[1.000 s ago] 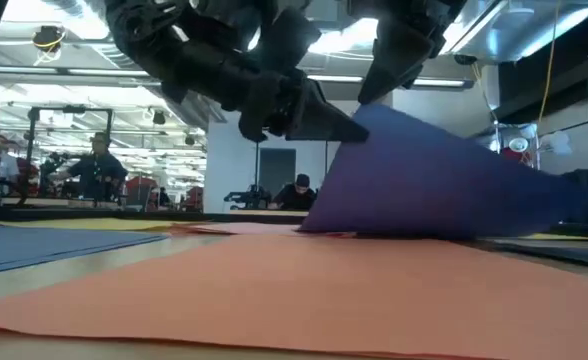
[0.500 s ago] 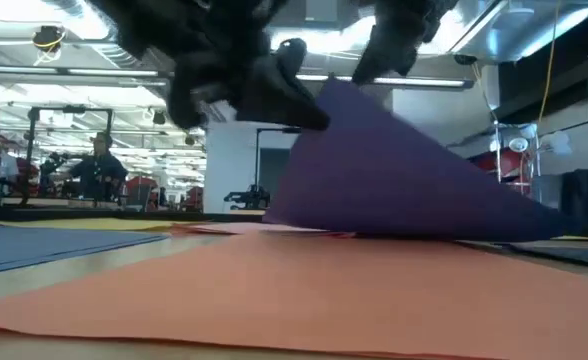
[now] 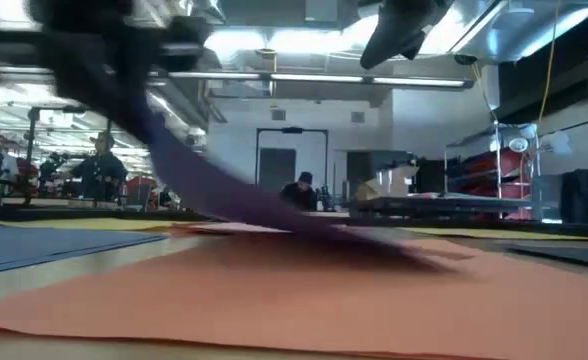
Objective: Organize paper
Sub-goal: Stack the violet paper on top of the stacked violet papers
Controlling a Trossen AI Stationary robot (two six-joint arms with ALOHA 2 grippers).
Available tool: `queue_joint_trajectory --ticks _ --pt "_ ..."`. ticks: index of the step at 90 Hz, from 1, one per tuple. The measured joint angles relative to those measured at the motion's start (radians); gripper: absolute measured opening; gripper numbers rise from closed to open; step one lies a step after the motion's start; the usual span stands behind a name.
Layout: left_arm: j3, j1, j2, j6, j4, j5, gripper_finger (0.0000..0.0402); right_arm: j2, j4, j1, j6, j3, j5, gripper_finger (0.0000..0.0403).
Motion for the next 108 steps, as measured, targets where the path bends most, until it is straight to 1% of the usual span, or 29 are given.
queue_joint_trajectory --ticks 13,22,34,45,54,61,74,88,108 --pt "0.0 -0.129 -0.002 -0.166 -0.13 -0.002 0.0 0.0 -0.006 0.0 0.002 0.0 0.0 0.0019" --pt "0.0 -0.218 -0.003 -0.28 -0.189 0.011 0.0 0.0 -0.004 0.0 0.002 0.0 0.0 0.0019" --pt "0.0 -0.323 -0.003 -0.436 -0.235 0.079 0.0 0.0 -0.003 0.0 0.003 0.0 0.0 0.0019" --pt "0.0 -0.417 -0.003 -0.524 -0.245 0.136 0.0 0.001 -0.003 0.0 0.004 0.0 0.0 0.0019" --pt "0.0 -0.47 -0.003 -0.64 -0.267 0.194 0.0 0.001 -0.002 -0.001 0.004 0.0 0.0 0.0019" --pt "0.0 -0.512 -0.003 -0.7 -0.265 0.211 0.0 0.001 -0.002 -0.001 0.004 -0.001 0.0 0.0019" --pt "0.0 -0.565 -0.003 -0.767 -0.289 0.247 0.0 0.001 -0.002 -0.001 0.004 -0.001 0.0 0.0019" --pt "0.0 -0.585 -0.003 -0.771 -0.322 0.272 0.0 0.002 -0.002 -0.001 0.004 -0.001 0.001 0.0019" --pt "0.0 -0.585 -0.003 -0.678 -0.333 0.279 0.0 0.002 -0.001 -0.001 0.004 -0.002 0.001 0.0019"
